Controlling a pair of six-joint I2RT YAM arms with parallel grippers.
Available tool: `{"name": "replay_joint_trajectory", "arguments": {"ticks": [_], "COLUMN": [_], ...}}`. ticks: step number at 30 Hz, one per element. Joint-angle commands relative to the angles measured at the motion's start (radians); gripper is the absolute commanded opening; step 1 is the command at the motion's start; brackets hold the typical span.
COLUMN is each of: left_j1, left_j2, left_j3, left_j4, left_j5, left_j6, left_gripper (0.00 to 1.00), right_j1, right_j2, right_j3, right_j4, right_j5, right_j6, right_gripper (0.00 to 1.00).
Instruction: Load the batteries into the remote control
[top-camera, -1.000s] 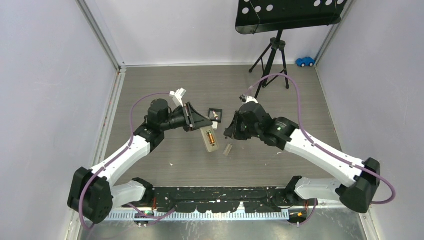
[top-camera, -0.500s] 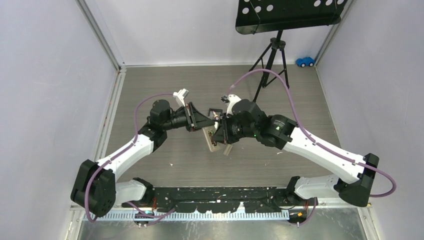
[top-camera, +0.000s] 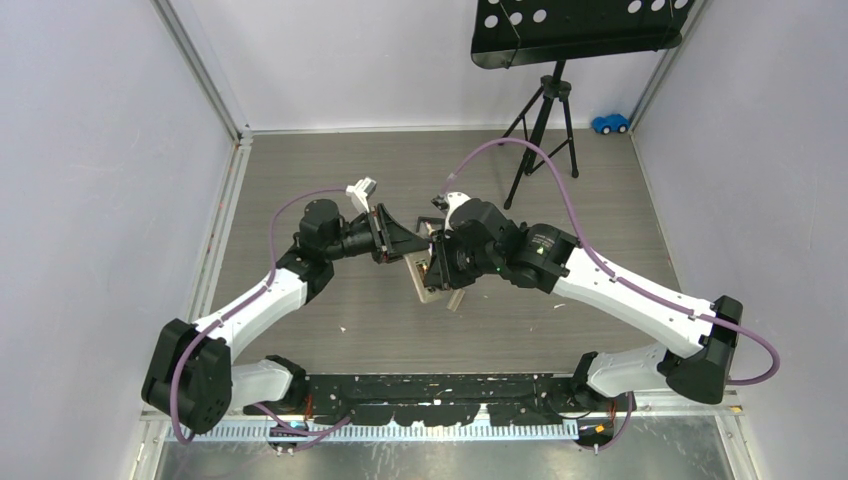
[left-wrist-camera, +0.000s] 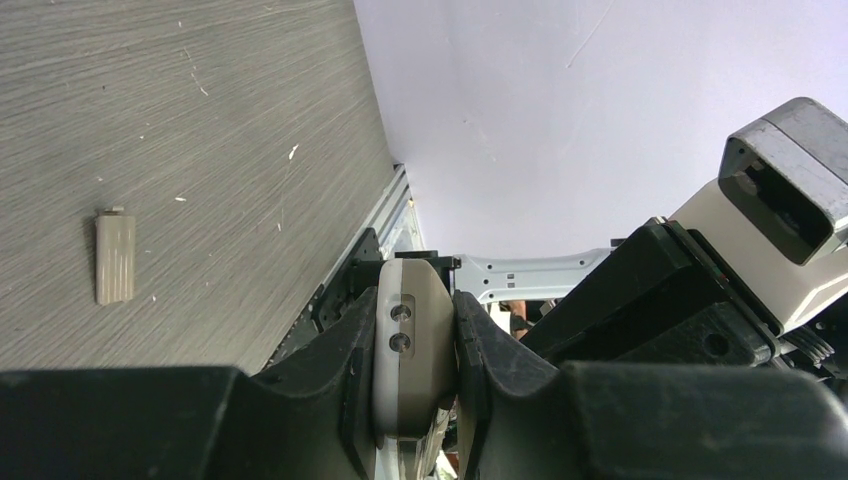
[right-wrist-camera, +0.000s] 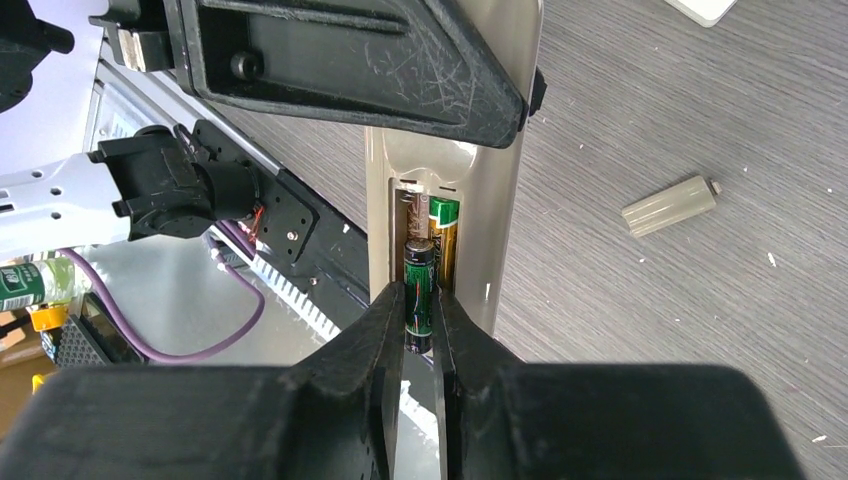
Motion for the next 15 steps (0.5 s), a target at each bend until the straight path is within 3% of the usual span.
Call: {"name": "replay_joint_trajectory", "arguments": {"ticks": [1, 9, 15], "left_j1": [0.002, 0.002, 0.002], "left_j2": [-0.003, 0.001, 0.011], "left_j3": [0.007, 0.008, 0.007], "left_j4": [0.078, 0.052, 0.051], "left_j5": [0.03, 0.026, 0.028], "left_j6": [-0.036, -0.044, -0.061], "left_gripper": [0.0, 0.0, 0.0], "right_j1": [0.005, 0.005, 0.005], "right_j2": [0.009, 0.013, 0.033], "right_j3": [0.044, 0.041, 0.064], "right_j4": [0.006, 0.04, 0.031], "right_j5": [0.018, 0.028, 0.028], "right_j6": [-0.009, 0.017, 0.019], "right_gripper": [0.21, 0.22, 0.29]}}
